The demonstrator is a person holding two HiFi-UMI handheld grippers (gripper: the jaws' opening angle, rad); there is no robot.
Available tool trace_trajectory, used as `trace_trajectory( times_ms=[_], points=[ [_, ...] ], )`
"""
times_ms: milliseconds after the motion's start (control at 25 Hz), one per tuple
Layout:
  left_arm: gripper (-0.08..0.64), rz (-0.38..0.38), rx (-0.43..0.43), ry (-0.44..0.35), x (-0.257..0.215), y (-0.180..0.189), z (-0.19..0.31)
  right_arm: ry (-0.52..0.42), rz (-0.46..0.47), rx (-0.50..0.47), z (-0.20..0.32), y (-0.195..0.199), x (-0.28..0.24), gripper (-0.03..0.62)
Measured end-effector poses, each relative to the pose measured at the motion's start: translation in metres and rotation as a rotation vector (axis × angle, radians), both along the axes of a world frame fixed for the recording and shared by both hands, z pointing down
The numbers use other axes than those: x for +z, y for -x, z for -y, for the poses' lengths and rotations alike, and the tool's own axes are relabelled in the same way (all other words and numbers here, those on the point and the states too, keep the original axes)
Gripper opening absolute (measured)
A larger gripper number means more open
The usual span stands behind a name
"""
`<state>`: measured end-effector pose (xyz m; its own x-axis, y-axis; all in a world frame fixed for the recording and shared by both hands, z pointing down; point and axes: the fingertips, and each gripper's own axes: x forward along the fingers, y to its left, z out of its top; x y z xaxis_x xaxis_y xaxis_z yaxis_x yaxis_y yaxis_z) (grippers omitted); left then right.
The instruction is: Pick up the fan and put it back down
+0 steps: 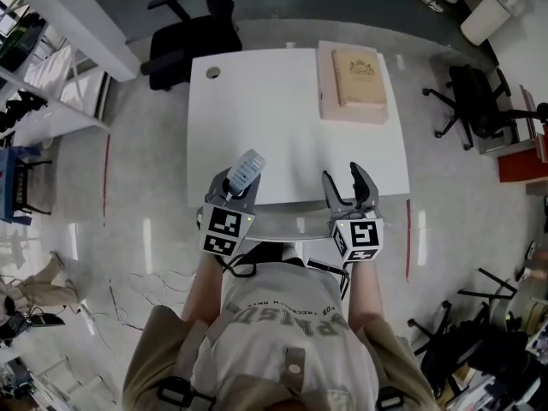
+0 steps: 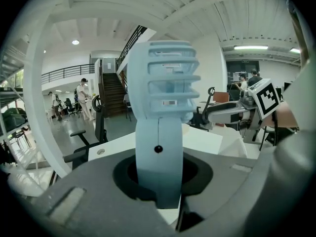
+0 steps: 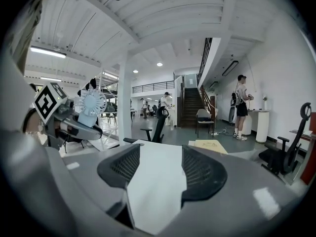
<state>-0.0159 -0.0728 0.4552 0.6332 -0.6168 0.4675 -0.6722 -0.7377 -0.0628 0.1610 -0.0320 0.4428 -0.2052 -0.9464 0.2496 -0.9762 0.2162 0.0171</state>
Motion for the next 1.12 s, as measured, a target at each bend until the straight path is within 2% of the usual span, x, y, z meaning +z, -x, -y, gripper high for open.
trace_trajectory(
  times_ms=[400, 600, 880, 1120],
  points=[
    [0.071, 0.000, 0.091, 0.083, 0.028, 0.003, 0.040, 0.052, -0.009, -0.018, 0.042, 0.017, 0.013, 0.239],
    [0.071, 0.016, 0.123, 0.115, 0.043, 0.002, 0.042, 0.107, -0.024, -0.075, 0.045, 0.027, 0.028, 0.239],
    [0.071, 0.070, 0.178, 0.139, 0.062, -0.008, 0.037, 0.141, -0.014, -0.190, 0.053, 0.031, 0.033, 0.239],
    [0.071, 0.124, 0.215, 0.151, 0.071, -0.016, 0.032, 0.203, -0.029, -0.385, 0.052, 0.038, 0.041, 0.239]
  ],
)
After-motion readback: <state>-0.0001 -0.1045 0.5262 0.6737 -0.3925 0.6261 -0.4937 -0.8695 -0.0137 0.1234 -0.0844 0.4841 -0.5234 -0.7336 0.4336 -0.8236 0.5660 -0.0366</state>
